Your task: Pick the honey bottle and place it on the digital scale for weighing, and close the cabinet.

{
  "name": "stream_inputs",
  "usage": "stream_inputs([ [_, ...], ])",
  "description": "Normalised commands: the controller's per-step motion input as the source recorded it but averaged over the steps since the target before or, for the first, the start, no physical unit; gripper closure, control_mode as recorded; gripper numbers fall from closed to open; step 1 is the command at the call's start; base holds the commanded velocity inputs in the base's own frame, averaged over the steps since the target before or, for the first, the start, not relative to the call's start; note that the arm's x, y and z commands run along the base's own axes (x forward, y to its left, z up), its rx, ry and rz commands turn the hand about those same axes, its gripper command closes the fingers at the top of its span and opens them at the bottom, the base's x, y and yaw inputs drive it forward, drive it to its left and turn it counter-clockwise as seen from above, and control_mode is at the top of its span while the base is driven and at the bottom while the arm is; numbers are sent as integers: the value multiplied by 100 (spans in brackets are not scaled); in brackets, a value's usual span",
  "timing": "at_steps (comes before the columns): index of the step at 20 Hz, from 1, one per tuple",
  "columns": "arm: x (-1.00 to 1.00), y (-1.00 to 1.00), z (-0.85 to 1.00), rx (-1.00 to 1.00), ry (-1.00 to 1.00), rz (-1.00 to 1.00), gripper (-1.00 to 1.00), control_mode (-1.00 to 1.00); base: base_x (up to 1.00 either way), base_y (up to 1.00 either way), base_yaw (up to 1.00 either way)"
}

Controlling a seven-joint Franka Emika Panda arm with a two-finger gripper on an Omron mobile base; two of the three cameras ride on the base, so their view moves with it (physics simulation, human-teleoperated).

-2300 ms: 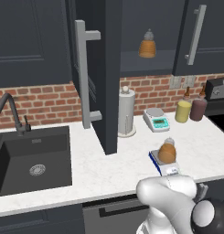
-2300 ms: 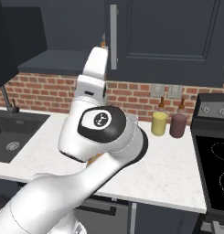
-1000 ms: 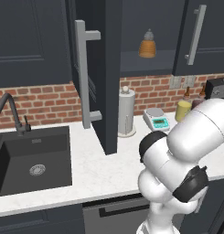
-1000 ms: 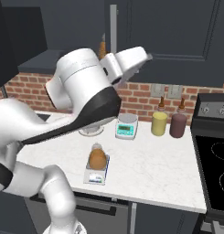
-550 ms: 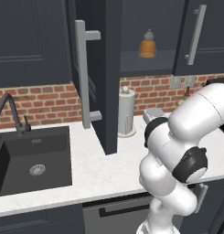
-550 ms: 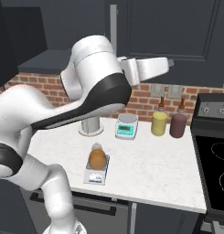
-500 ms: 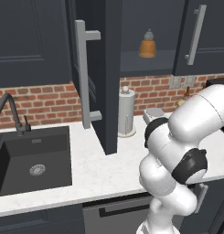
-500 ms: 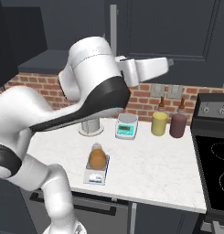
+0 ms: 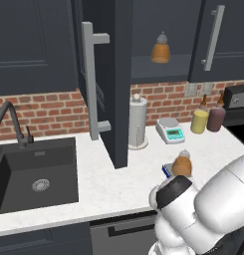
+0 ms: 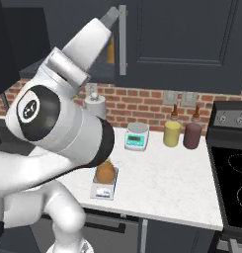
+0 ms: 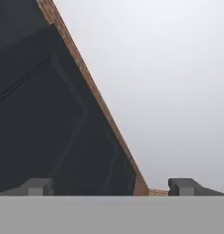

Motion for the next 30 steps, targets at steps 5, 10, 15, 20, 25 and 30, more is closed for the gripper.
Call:
stream_inputs([
  [5, -16, -87, -6, 2, -2, 34, -100, -100, 0, 0, 0],
  [10, 5, -16, -26, 86, -18, 62, -100, -100, 0, 0, 0],
  [15, 14, 0, -36, 93, -17, 65, -100, -100, 0, 0, 0],
  [20, 2, 8, -24, 87, -5, 62, -100, -100, 0, 0, 0],
  [25, 0, 10, -1, 80, 19, 66, -100, -100, 0, 0, 0],
  [30, 16, 45, -1, 60, 16, 60, -100, -100, 0, 0, 0],
])
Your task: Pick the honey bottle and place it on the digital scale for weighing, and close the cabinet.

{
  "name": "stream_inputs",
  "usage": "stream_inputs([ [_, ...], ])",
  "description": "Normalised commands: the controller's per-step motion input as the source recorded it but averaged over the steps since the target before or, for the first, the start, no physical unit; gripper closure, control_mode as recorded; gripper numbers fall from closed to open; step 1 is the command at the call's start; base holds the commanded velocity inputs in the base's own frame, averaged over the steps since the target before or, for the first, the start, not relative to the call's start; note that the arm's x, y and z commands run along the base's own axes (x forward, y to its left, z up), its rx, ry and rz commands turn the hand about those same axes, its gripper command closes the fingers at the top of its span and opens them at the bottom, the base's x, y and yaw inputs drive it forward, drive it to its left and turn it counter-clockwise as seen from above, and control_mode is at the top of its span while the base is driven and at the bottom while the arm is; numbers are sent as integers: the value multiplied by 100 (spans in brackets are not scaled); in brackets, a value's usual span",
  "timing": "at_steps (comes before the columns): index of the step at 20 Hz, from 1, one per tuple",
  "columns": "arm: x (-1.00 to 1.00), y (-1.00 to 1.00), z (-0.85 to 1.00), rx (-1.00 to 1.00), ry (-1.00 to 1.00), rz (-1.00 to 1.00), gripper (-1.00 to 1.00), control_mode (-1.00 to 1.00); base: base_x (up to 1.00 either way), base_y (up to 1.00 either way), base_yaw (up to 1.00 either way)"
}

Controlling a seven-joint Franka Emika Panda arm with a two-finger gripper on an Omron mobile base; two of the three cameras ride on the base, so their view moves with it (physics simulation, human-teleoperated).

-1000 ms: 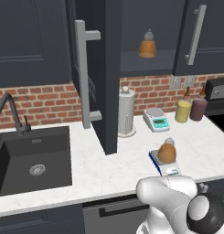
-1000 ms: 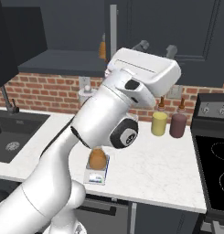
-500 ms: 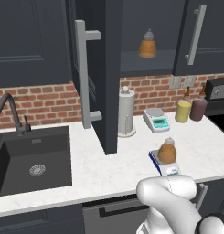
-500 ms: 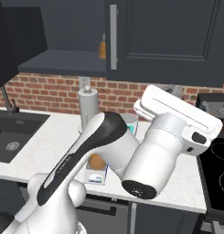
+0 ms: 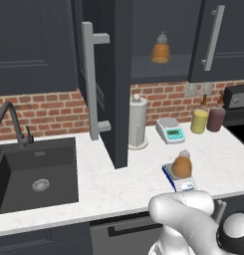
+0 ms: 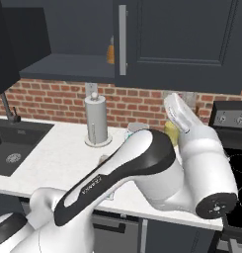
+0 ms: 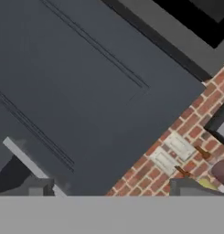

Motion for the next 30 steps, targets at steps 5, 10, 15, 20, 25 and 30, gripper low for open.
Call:
stream_inputs([
  [5, 15, 54, 0, 40, 15, 46, -100, -100, 0, 0, 0],
  [10, -18, 50, 0, 0, 9, 20, -100, -100, 0, 0, 0],
  [15, -14, 86, -57, -24, 1, 0, -100, -100, 0, 0, 0],
  [20, 20, 93, -62, -25, 6, 0, -100, -100, 0, 0, 0],
  [25, 43, 60, -31, -16, 14, 0, -100, -100, 0, 0, 0],
  [30, 18, 22, -16, -4, 5, 0, -100, -100, 0, 0, 0],
])
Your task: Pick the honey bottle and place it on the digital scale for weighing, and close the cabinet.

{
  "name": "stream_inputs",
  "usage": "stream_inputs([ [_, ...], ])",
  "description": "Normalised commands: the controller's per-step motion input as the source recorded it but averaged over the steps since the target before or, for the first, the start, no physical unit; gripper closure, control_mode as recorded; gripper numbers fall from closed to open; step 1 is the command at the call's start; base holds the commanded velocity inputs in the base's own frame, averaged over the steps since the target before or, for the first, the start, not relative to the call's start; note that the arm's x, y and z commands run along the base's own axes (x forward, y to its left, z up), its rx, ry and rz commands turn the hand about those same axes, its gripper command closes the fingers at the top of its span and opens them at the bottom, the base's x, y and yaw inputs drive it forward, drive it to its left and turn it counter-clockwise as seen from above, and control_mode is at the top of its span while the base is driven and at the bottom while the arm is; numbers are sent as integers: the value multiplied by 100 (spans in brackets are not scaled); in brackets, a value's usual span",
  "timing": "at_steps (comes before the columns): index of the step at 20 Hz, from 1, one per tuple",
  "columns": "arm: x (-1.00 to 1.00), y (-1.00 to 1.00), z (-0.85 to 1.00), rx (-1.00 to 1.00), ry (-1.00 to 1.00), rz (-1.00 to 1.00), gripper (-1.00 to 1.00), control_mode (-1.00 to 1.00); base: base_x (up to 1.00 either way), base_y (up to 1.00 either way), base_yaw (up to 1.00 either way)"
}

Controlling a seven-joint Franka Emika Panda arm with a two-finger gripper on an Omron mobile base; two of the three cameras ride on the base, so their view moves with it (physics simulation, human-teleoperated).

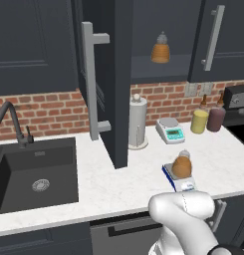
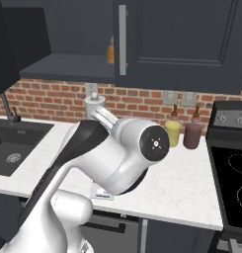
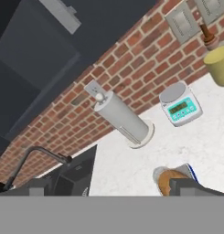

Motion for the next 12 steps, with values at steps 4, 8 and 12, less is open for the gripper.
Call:
stream_inputs([
  [4, 15, 17, -25, -2, 0, -1, -100, -100, 0, 0, 0],
  [8, 8, 6, -27, 0, 0, 0, -100, -100, 0, 0, 0],
  [12, 0, 2, -14, 0, 0, 0, -100, -100, 0, 0, 0],
])
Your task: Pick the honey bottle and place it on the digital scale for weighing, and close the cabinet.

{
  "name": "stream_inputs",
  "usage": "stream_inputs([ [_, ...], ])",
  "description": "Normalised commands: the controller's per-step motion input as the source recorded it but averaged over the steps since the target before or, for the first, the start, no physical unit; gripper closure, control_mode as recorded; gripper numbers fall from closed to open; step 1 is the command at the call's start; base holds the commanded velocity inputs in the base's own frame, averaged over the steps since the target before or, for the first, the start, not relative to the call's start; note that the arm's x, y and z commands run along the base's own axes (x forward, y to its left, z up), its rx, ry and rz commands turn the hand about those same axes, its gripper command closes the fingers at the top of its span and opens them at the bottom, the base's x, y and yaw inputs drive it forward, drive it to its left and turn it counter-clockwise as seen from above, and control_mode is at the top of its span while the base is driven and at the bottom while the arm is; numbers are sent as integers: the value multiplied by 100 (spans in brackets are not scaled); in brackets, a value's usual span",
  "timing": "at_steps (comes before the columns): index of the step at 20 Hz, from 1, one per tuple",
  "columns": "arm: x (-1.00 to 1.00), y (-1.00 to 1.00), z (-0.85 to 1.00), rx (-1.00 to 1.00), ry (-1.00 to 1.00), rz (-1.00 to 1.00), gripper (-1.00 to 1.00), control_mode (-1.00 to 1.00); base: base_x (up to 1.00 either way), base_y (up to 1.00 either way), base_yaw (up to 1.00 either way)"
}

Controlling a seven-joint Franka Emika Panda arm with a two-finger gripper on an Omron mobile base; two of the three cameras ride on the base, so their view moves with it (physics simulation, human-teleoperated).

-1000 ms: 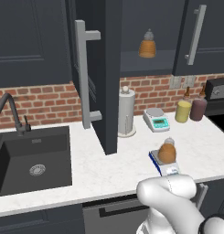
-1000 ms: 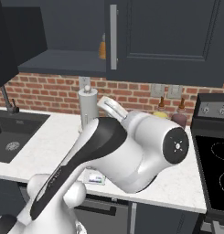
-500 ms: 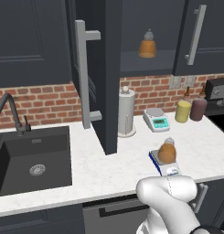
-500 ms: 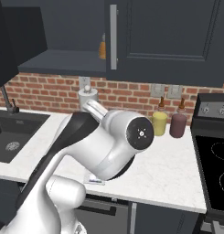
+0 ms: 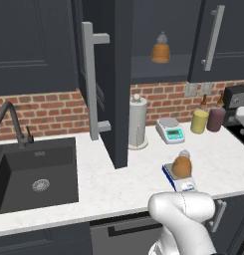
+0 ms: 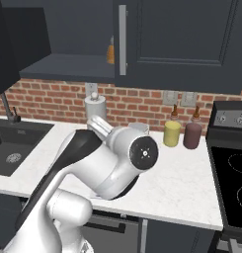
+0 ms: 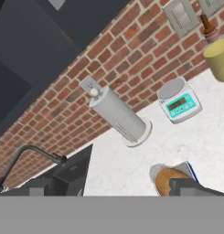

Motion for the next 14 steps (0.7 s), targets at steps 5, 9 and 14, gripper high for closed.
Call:
stream_inputs([
  [5, 0, 8, -6, 0, 0, 0, -100, -100, 0, 0, 0],
  [9, 0, 33, -20, -3, -2, -1, -100, -100, 0, 0, 0],
  [14, 0, 82, -51, -7, -20, -1, -100, -100, 0, 0, 0],
])
